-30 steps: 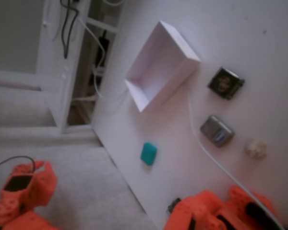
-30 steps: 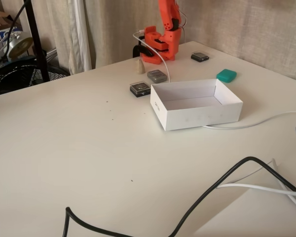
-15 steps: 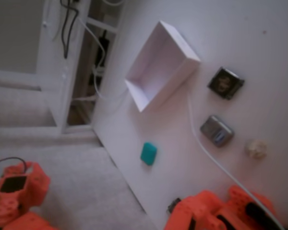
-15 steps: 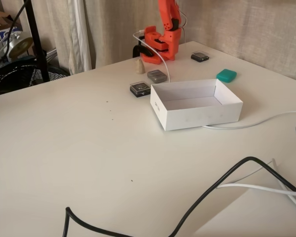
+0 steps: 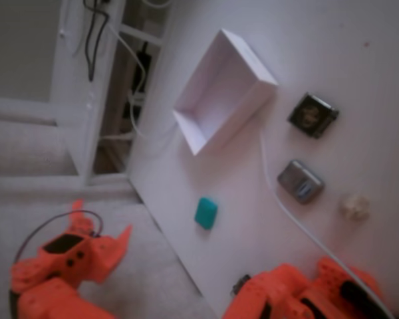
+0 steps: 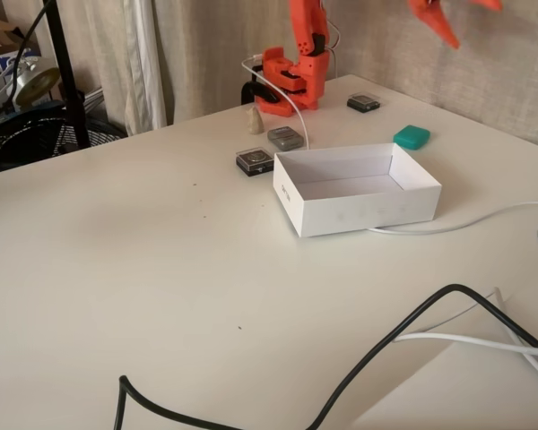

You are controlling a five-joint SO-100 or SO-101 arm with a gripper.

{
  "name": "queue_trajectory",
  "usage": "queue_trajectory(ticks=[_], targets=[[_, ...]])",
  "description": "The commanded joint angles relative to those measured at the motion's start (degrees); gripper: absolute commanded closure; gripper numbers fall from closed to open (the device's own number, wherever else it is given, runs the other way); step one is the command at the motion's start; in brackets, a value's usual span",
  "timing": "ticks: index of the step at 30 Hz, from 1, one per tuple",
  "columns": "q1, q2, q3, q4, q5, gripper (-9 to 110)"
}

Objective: Grasp the green cube and put it in the bin.

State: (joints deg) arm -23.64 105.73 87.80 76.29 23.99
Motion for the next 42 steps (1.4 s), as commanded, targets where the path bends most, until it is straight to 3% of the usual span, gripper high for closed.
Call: queue_trajectory(ticks=[1, 18, 28, 32, 33, 39, 42], targets=[[0.26, -1.14, 0.35, 2.29, 0.26, 55], [3.34, -14.15, 6.50, 17.05, -1.49, 61], [3.60, -19.95, 7.65, 7.03, -1.49, 61], [2.64, -20.83, 8.00, 9.05, -1.32, 62], [2.37, -20.83, 8.35, 8.96, -1.23, 68], [2.20, -20.65, 10.55, 12.57, -0.97, 68], [2.46, -22.06, 10.72, 8.00, -0.97, 68]])
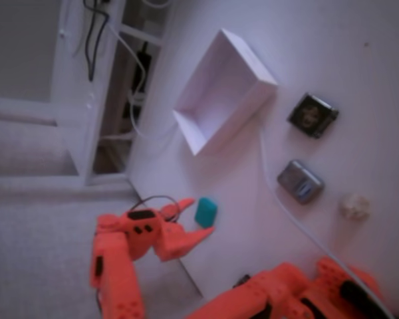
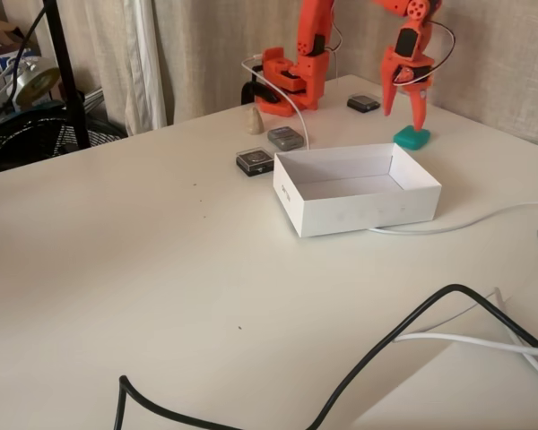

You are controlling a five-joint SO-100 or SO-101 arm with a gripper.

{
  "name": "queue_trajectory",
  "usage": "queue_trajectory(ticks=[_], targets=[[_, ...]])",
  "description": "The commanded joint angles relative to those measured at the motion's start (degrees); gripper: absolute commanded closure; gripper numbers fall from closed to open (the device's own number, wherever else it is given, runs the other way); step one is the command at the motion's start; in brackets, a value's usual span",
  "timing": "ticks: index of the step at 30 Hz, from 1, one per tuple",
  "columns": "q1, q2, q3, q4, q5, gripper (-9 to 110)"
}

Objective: Grasp the green cube and put it in the bin.

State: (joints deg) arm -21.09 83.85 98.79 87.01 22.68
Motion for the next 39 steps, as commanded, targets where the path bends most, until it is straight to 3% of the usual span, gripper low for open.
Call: queue_trajectory(ticks=[1, 13, 16, 22, 39], targets=[[0.26, -0.62, -0.35, -4.04, 0.35, 68], [-0.62, -5.63, -0.62, -11.43, -0.26, 68], [-1.85, -6.15, -0.26, -12.30, -0.62, 77], [-3.69, -8.00, -0.62, -17.84, -0.70, 77], [-2.81, -8.96, -0.18, -16.44, -0.70, 77]])
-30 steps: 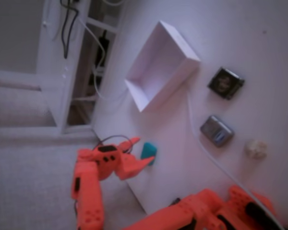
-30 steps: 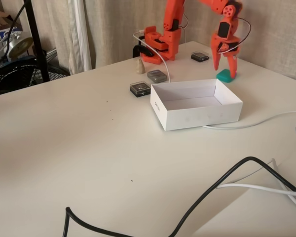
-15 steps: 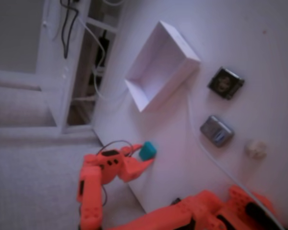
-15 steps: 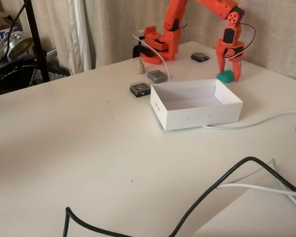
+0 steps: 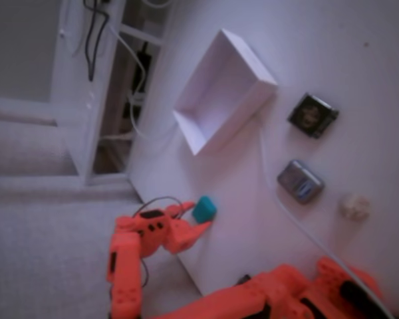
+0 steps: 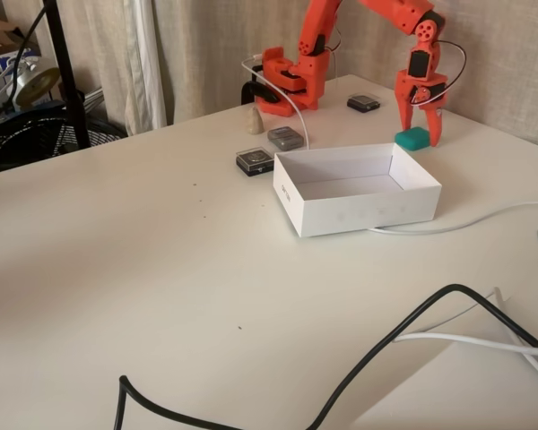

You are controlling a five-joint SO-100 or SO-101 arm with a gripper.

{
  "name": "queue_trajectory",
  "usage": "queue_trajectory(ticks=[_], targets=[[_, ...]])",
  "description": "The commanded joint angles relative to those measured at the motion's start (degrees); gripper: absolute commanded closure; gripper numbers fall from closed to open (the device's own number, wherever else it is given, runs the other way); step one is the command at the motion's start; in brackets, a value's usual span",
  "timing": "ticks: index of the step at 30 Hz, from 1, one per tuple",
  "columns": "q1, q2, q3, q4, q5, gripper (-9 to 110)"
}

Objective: Grasp the green cube and put it in the bin.

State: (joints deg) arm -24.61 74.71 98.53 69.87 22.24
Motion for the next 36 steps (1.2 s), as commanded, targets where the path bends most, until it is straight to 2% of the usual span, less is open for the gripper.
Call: queue_trajectory(ticks=[1, 9, 10, 11, 12, 36], targets=[[0.97, 0.26, 0.26, 0.26, -0.26, 77], [2.37, 0.70, 0.53, -1.67, -0.26, 77], [2.55, 0.70, 0.53, -1.14, -0.26, 79], [2.64, 0.70, 0.53, -0.88, -0.26, 86], [2.81, 0.70, 0.53, -0.79, -0.26, 86], [2.99, 1.23, -2.72, -1.49, 0.00, 86]])
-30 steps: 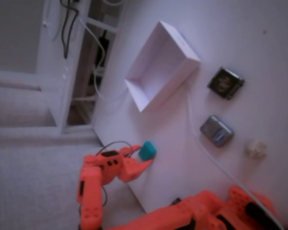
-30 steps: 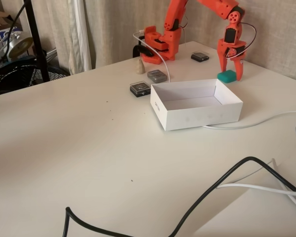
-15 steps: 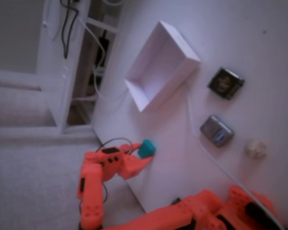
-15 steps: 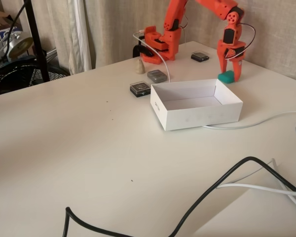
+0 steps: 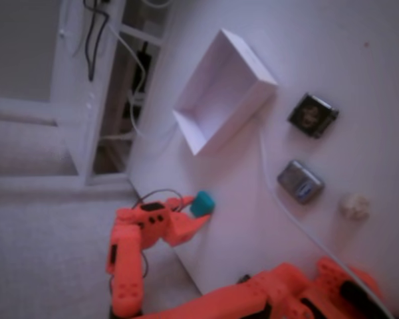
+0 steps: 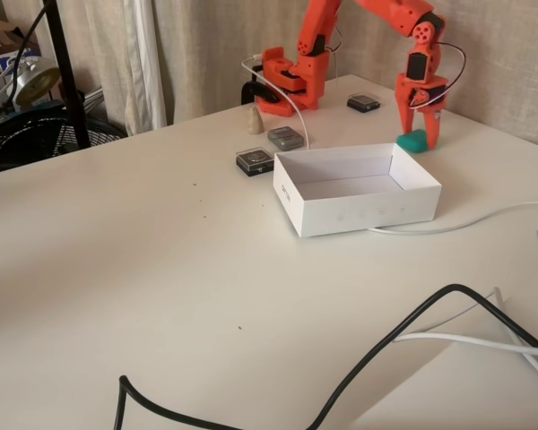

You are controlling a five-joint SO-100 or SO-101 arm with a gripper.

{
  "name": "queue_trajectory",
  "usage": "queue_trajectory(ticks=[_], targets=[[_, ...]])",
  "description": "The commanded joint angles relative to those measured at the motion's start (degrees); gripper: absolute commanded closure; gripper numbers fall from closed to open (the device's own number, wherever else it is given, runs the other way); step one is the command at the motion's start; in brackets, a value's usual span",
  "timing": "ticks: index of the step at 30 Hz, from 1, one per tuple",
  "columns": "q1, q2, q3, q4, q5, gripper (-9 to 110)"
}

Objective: Grasp the green cube and put it in the bin.

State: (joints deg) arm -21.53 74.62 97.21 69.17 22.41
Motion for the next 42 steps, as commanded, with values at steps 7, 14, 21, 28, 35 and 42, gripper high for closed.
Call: queue_trajectory(ticks=[7, 14, 21, 28, 35, 42], targets=[[-0.09, 1.41, -5.80, -2.11, -0.44, 86], [0.35, 2.46, -10.20, -3.43, -0.44, 86], [2.72, 4.39, -21.18, -4.22, -0.62, 86], [15.29, 11.43, -23.12, -5.36, -0.53, 86], [31.90, 17.75, -18.72, -2.29, -0.62, 86], [39.55, 15.82, -16.87, -5.98, -0.62, 86]])
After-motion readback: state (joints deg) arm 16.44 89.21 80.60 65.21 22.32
